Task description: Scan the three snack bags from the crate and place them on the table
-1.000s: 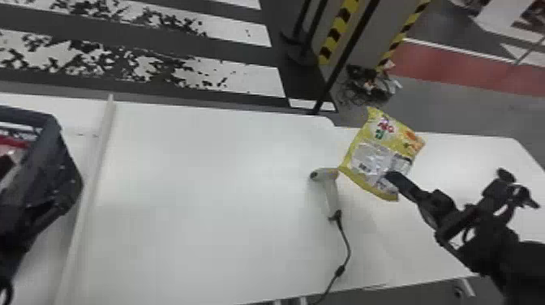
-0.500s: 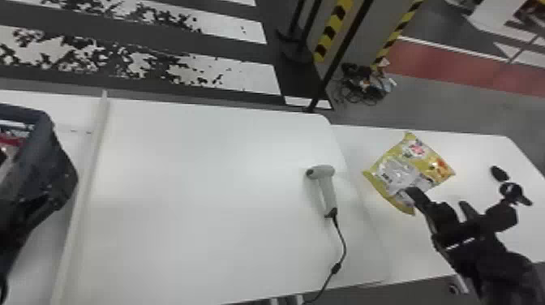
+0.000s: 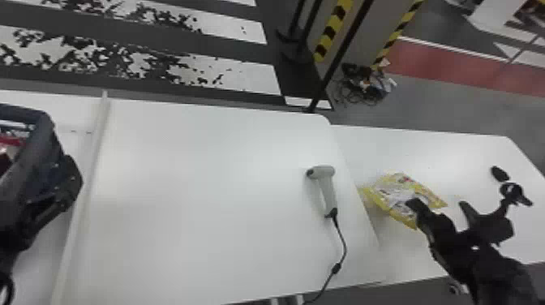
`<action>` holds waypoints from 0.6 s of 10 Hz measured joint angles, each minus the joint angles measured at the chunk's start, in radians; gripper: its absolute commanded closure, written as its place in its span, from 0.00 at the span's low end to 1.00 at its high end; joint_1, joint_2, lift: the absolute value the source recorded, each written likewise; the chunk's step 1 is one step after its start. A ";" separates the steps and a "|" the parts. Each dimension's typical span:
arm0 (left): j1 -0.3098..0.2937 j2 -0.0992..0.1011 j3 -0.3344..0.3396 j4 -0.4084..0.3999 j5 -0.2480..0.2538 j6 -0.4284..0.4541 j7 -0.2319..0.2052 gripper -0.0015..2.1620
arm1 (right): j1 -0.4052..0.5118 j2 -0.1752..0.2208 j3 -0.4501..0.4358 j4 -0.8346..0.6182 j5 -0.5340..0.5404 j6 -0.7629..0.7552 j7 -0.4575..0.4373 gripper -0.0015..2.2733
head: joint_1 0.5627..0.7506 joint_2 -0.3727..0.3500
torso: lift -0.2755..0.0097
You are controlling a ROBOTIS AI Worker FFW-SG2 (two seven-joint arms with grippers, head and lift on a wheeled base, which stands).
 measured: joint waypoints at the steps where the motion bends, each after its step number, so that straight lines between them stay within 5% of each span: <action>1: 0.004 0.001 -0.001 -0.011 0.000 0.022 0.005 0.03 | 0.014 0.004 0.000 -0.006 -0.003 -0.012 -0.006 0.03 | 0.70 0.03 | 0.75; 4: 0.017 0.002 -0.002 -0.034 -0.001 0.036 0.004 0.03 | 0.115 0.056 0.003 -0.196 -0.010 -0.126 -0.026 0.02 | 0.70 0.03 | 0.75; 6: 0.020 0.000 0.002 -0.045 -0.002 0.037 0.001 0.03 | 0.206 0.137 0.028 -0.444 0.067 -0.186 -0.032 0.02 | 0.70 0.03 | 0.75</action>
